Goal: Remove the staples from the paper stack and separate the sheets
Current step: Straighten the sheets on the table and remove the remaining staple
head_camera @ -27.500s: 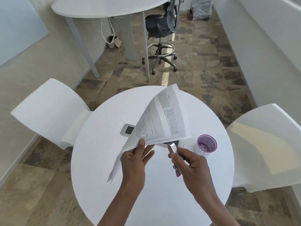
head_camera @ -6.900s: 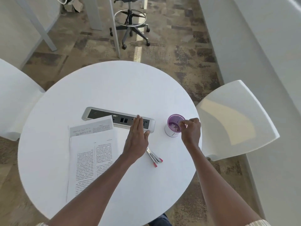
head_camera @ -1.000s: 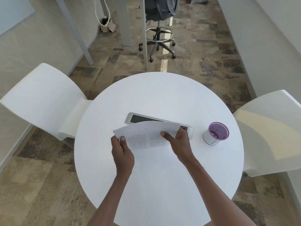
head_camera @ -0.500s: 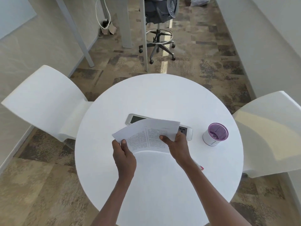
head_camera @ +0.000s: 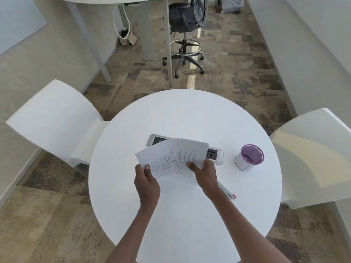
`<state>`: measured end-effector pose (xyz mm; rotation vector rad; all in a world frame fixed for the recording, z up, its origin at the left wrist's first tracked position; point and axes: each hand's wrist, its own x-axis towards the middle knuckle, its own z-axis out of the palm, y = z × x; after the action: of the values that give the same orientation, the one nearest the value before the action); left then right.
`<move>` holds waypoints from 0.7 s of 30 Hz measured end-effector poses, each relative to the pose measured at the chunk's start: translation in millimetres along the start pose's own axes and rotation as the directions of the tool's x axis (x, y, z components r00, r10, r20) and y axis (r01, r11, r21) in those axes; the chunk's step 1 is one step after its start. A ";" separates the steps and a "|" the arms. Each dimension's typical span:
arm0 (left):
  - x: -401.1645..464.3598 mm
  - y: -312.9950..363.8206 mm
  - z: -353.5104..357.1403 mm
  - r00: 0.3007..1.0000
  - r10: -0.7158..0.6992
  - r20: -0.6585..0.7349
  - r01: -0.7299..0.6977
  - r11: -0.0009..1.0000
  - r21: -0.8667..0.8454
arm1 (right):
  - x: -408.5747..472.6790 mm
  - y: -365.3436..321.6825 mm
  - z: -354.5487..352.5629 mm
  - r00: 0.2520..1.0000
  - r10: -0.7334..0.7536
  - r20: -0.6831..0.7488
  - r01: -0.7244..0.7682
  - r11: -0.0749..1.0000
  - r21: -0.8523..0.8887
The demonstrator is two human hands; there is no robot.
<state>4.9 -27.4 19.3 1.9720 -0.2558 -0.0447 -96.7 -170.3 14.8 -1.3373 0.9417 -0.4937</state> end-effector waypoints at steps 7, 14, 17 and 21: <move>25.7 25.4 -5.8 0.988 0.147 0.040 -0.147 0.989 0.000 | 1.5 -19.8 -13.5 0.998 0.054 0.013 -0.055 0.996 0.066; 47.5 46.4 -9.4 0.950 0.204 0.236 -0.241 0.961 0.137 | 2.1 -50.4 -35.7 0.930 -0.225 -0.290 0.123 0.936 -0.330; 50.3 51.0 -9.5 0.925 0.201 0.323 -0.273 0.942 0.194 | 4.0 -76.0 -35.2 0.795 -0.588 -0.147 0.392 0.683 -0.616; 50.8 55.3 -8.2 0.886 0.168 0.433 -0.288 0.930 0.229 | 11.7 -105.0 -21.7 0.767 -0.631 0.116 0.561 0.572 -0.598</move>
<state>46.9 -51.3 77.3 2.1945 -0.8115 -0.2816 -86.1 -214.1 112.7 -2.2812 0.7294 -0.8361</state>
